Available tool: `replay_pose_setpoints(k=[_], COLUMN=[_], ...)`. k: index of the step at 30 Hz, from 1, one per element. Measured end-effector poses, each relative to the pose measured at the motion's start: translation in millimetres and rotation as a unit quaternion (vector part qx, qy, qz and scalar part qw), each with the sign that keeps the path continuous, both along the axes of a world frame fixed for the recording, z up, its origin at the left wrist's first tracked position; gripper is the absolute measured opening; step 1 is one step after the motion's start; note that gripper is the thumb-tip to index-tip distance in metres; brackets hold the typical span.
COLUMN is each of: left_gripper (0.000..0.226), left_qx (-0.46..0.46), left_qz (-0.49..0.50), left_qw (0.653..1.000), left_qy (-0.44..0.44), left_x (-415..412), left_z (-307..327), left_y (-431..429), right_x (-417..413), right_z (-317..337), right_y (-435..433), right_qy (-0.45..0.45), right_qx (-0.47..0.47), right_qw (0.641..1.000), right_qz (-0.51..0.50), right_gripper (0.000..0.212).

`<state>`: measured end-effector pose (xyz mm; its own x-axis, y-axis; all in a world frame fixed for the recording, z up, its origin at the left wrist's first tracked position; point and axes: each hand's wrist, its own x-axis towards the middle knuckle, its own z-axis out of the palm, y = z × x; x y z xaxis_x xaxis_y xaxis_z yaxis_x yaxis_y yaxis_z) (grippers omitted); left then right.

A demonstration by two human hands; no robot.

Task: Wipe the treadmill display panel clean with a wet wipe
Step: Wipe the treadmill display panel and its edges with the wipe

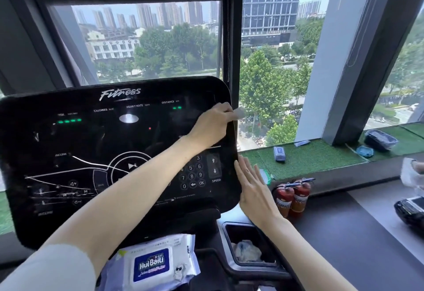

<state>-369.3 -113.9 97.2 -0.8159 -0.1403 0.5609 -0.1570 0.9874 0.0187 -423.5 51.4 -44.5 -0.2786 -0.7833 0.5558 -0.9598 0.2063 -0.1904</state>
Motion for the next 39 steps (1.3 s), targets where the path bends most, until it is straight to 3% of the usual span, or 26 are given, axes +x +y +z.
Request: replay_pose_setpoints(k=[2, 6, 8, 11, 17, 22, 26, 28, 32, 36, 39], left_gripper=[0.043, 0.046, 0.049, 0.049, 0.044, 0.045, 0.043, 0.046, 0.048, 0.043, 0.051], left_qx=[-0.008, -0.069, -0.047, 0.009, -0.077, 0.012, -0.058, -0.035, 0.034, -0.045, 0.010], left_qz=[0.005, -0.105, -0.073, 0.002, -0.106, 0.006, -0.103, -0.067, 0.023, -0.090, -0.027], left_qw=[1.000, 0.981, 0.989, 1.000, 0.977, 1.000, 0.984, 0.990, 0.999, 0.983, 0.994], left_qy=[0.005, -0.147, -0.120, -0.007, -0.166, 0.005, -0.133, -0.117, 0.002, -0.156, -0.101], left_x=[4, 25, 19, 12, 32, 22, 37, 31, 22, 41, 27], left_z=[-12, -44, -32, -22, -51, -47, -71, -59, -46, -69, -52], left_y=[4, 20, 11, 6, 21, 18, 34, 27, 24, 37, 31], right_x=[3, 6, 8, 12, 11, 12, 11, 12, 13, 13, 14], right_z=[-7, -17, -20, -25, -31, -35, -34, -34, -35, -32, -34], right_y=[6, 15, 17, 17, 14, 13, 13, 13, 13, 15, 14], right_qy=[0.018, 0.021, 0.011, 0.005, 0.009, 0.033, 0.053, 0.051, 0.038, 0.045, 0.042], right_qx=[0.028, 0.063, 0.061, 0.056, 0.065, 0.083, 0.081, 0.082, 0.084, 0.080, 0.082], right_qw=[0.999, 0.998, 0.998, 0.998, 0.998, 0.995, 0.995, 0.995, 0.995, 0.995, 0.995], right_qz=[-0.001, -0.006, -0.012, -0.004, -0.023, -0.034, -0.037, -0.037, -0.033, -0.035, -0.027], right_gripper=[0.085, 0.082, 0.079, 0.075, 0.076, 0.076, 0.075, 0.075, 0.077, 0.072, 0.077])
